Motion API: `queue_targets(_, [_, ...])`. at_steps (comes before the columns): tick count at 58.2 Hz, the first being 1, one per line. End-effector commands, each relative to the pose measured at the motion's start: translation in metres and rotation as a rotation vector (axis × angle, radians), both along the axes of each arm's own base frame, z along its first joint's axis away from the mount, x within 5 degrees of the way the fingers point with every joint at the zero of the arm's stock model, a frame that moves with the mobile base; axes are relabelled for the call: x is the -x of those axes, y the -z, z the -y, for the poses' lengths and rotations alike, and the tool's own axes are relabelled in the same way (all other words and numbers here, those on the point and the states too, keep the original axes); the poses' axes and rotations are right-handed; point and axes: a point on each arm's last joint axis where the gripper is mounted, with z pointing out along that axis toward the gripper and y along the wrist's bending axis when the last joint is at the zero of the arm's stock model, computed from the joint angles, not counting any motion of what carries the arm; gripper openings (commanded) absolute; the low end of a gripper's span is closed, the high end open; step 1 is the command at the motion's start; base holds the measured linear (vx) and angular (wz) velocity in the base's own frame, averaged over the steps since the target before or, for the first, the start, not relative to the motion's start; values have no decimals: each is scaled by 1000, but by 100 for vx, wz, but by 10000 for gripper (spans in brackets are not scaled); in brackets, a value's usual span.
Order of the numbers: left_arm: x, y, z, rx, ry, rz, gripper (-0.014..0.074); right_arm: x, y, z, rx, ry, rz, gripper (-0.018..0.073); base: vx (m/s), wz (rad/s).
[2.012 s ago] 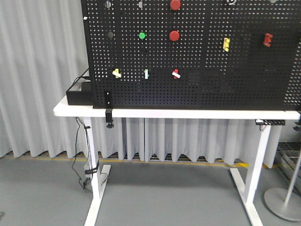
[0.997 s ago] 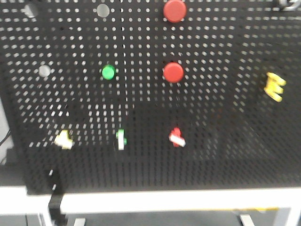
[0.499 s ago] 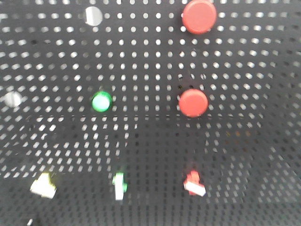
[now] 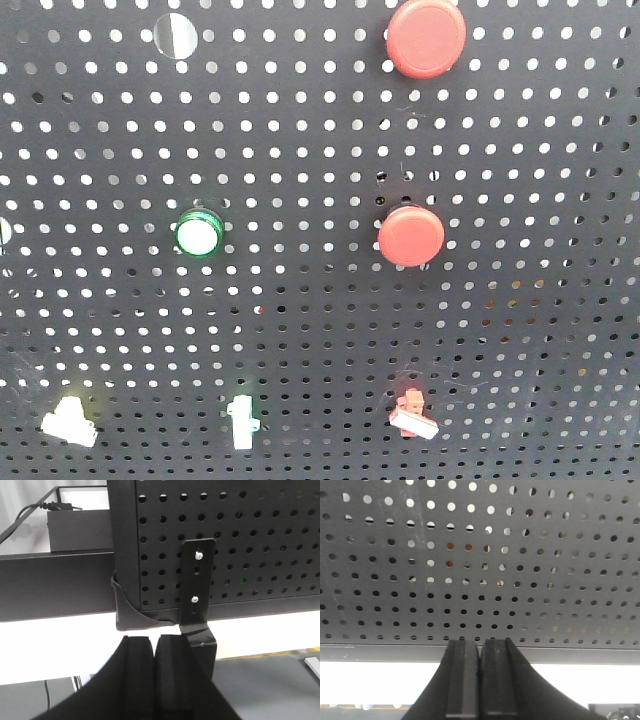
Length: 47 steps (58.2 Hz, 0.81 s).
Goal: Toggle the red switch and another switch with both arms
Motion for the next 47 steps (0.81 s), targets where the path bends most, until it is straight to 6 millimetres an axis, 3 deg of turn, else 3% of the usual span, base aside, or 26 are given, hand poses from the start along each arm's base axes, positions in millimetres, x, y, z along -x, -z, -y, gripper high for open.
queue_targets(1, [-1, -1, 0, 8, -3, 69, 3, 0, -6, 0, 15, -2, 87, -6, 0, 0])
queue_targets(16, [-2, -10, -1, -51, 0, 170, 3, 0, -10, -1, -56, -7, 135, -6, 0, 0])
queue_targets(24, [-1, -27, 0, -119, 6, 367, 3, 1, -18, -1, -146, -15, 226, -6, 0, 0])
queue_targets(32, [5, -48, 1, -74, 7, 577, 3, 5, -34, -1, -170, -23, 383, -6, 0, 0])
queue_targets(41, [15, -83, -3, 36, -17, 725, 3, 15, -75, -2, -127, -30, 429, -6, 0, 0])
queue_targets(47, [22, -117, -4, 54, -19, 690, 3, 31, -123, -2, -60, -14, 396, -6, 0, 0])
